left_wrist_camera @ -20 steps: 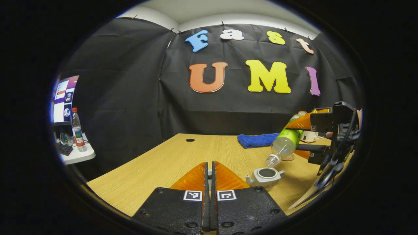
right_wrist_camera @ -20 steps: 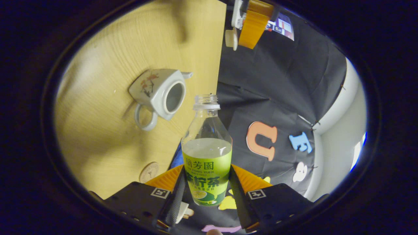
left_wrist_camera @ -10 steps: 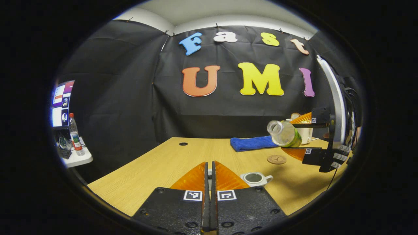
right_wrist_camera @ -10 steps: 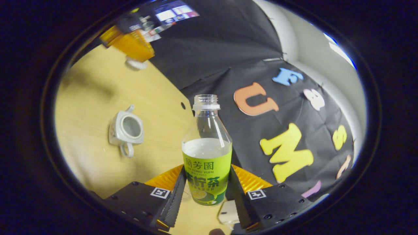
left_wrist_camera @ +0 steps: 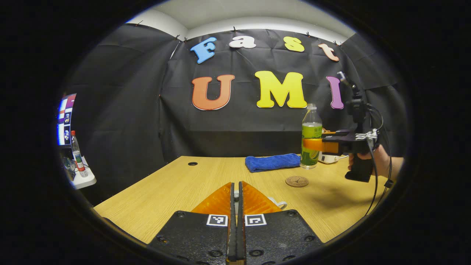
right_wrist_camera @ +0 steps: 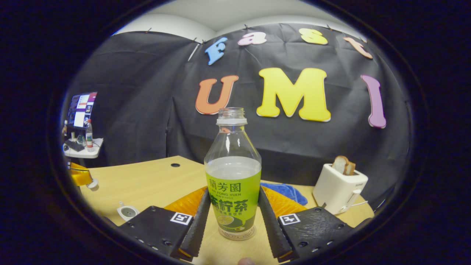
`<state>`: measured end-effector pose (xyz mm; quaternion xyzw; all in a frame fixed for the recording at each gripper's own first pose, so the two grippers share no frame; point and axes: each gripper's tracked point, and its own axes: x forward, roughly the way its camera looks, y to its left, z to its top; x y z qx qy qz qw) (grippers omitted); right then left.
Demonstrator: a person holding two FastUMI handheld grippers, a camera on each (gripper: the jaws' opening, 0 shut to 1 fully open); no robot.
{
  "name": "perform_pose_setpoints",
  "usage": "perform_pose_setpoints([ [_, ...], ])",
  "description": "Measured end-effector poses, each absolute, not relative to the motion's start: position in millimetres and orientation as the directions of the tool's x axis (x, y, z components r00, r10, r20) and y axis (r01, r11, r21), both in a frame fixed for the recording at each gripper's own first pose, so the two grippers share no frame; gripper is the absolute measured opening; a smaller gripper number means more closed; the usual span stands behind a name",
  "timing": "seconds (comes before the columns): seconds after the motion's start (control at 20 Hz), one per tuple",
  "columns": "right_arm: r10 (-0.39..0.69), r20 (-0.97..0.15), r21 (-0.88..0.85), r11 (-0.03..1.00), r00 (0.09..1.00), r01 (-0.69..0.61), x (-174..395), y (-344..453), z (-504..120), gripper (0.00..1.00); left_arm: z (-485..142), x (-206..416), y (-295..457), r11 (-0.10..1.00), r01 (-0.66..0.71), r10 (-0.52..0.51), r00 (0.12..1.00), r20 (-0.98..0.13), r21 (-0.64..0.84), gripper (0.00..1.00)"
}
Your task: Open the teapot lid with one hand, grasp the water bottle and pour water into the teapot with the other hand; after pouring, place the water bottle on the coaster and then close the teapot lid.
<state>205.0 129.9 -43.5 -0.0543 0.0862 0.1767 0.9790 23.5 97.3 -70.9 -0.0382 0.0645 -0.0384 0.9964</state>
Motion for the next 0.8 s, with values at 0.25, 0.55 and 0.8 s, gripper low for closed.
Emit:
perform_pose_setpoints([
  [0.25, 0.311, -0.236, 0.036, 0.950, 0.921, -0.311, 242, 116, -92, 0.70, -70, 24, 99, 0.995, 0.065, -0.073, 0.990, -0.118, -0.069, 0.03],
  [0.55, 0.290, -0.239, 0.026, 0.956, 0.927, -0.293, 257, 111, -107, 0.71, -74, 24, 100, 0.996, 0.064, -0.072, 0.989, -0.129, -0.070, 0.03],
  [0.8, 0.291, -0.245, 0.027, 0.956, 0.925, -0.294, 258, 112, -111, 0.73, -75, 25, 99, 0.996, 0.065, -0.074, 0.989, -0.132, -0.068, 0.03],
])
